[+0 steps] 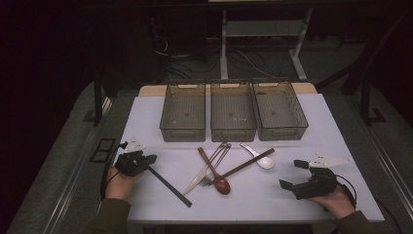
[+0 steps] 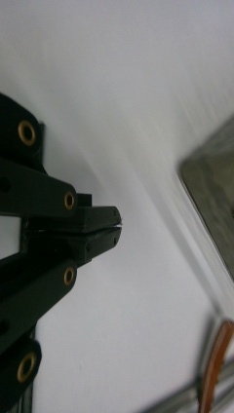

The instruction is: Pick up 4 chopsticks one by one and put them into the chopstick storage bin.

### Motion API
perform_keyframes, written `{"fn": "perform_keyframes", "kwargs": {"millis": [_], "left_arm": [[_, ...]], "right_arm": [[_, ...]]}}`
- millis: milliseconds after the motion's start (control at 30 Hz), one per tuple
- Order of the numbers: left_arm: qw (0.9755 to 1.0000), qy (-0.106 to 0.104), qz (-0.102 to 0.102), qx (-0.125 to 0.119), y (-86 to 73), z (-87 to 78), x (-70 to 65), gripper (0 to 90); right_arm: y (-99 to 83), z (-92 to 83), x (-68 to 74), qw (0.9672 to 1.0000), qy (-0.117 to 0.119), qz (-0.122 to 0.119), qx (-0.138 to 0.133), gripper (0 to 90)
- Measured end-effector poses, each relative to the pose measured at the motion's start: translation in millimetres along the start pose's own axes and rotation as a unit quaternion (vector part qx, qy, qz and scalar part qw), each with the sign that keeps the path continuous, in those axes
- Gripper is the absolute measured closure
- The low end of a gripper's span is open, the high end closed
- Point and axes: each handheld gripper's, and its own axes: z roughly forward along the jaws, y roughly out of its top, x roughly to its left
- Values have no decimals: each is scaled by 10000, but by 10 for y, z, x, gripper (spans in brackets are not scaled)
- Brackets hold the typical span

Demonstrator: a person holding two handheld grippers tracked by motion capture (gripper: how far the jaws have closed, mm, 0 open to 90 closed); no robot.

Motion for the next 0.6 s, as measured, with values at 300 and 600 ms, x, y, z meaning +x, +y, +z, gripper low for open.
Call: {"fn": "perform_keyframes", "kwargs": {"millis": [300,600], "left_arm": [[9991,338,-87,247,-79,3,194,883],[9985,454,-179,255,-106,37,301,884]], "right_arm": [[-3,16,-6,10000,-12,-17,33,26],[-4,20,-5,10000,-17,-9,51,25]]}}
